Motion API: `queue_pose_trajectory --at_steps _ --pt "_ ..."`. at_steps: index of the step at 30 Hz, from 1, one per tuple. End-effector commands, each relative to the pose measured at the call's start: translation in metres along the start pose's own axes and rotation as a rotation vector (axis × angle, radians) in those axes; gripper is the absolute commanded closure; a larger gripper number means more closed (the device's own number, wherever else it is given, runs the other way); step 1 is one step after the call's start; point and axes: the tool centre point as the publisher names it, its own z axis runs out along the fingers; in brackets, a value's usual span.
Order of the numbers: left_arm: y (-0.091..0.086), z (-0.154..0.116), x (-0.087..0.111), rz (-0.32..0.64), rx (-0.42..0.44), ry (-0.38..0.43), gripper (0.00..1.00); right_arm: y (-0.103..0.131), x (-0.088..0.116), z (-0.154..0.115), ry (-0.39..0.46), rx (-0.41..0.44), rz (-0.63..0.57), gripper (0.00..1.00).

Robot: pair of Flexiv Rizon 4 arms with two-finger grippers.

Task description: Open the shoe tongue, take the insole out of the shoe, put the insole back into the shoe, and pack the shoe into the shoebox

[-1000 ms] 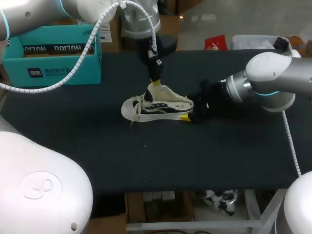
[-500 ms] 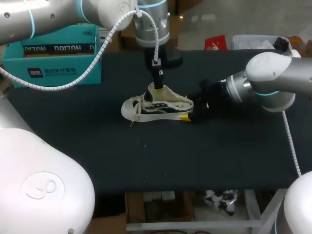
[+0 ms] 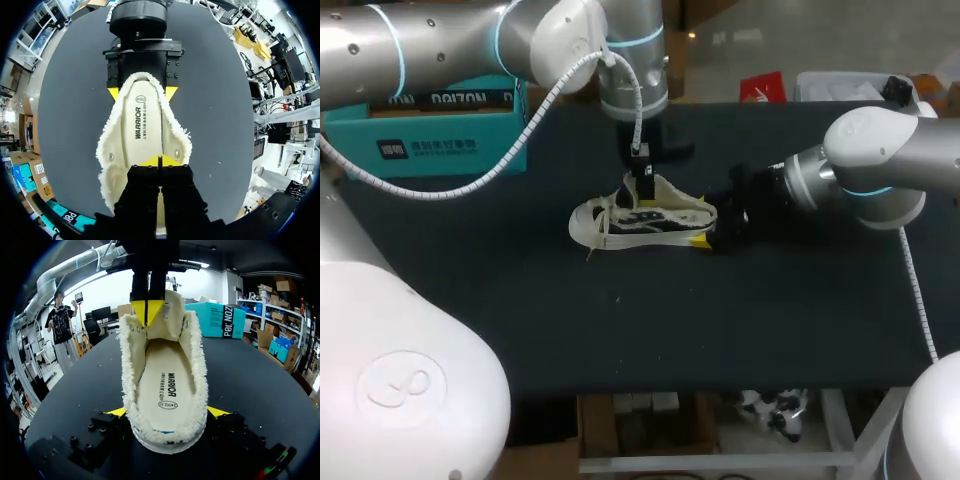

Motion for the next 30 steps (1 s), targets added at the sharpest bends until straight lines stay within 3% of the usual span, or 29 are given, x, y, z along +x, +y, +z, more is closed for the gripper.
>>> queue_pose_trajectory --at_steps 1,14,24,30 --pt "-0.008 0.018 0.000 0.005 -0.019 -0.006 1.00 -0.004 -0.003 0.003 0.002 -0.001 0.000 1.00" --pt "0.004 0.040 -0.007 -0.007 -0.025 0.034 1.00 -0.004 -0.003 0.003 0.002 -0.001 0.000 1.00" --pt "0.010 0.050 0.011 0.004 -0.041 0.047 1.00 -0.004 -0.003 0.003 0.002 -0.001 0.000 1.00" --pt "0.008 0.060 0.015 -0.042 -0.058 -0.009 1.00 -0.004 -0.003 0.003 0.002 -0.001 0.000 1.00"
